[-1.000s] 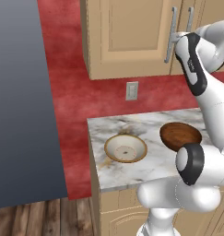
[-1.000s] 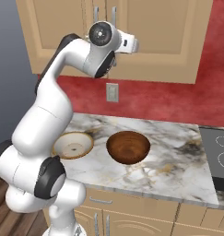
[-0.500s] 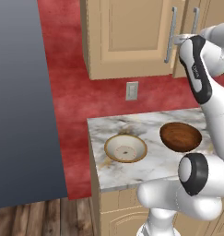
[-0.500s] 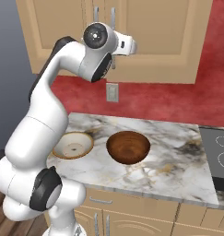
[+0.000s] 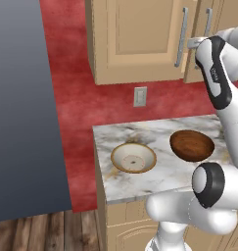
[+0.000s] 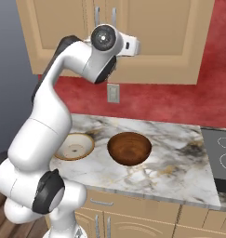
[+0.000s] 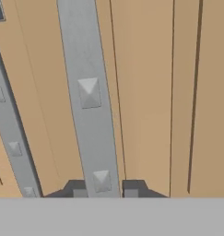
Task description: Open the cabinet. Pick the bowls from the counter and place them in the cabinet. Then close the cabinet.
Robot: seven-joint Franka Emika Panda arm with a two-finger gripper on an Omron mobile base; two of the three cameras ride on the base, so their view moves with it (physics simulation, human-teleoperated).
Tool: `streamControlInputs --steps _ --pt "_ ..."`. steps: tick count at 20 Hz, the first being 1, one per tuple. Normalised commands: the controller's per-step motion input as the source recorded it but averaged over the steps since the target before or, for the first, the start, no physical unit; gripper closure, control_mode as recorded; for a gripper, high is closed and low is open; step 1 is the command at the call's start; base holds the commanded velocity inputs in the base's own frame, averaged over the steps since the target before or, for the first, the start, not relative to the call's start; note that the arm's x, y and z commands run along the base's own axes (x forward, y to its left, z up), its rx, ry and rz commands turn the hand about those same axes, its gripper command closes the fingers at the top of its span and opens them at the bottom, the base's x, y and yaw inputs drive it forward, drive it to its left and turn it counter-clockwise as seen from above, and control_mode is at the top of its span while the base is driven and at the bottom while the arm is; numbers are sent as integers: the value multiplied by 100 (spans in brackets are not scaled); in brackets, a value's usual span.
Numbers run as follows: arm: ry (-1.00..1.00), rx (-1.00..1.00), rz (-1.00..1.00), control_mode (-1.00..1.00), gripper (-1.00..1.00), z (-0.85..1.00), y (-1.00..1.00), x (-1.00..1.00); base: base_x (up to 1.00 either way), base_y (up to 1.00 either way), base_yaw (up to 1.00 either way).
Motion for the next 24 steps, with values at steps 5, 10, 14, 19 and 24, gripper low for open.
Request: streamControlInputs --steps 5,10,14,19,24 --pt "0 0 10 -100 100 0 -31 -19 0 0 0" --pt "0 0 7 -100 100 0 -29 -31 0 0 0" --pt "0 -1 5 -100 100 0 -30 -40 0 0 0" --pt "0 -1 4 -100 100 0 -33 -45 0 0 0" --pt "0 0 4 -100 100 0 -39 -44 0 0 0"
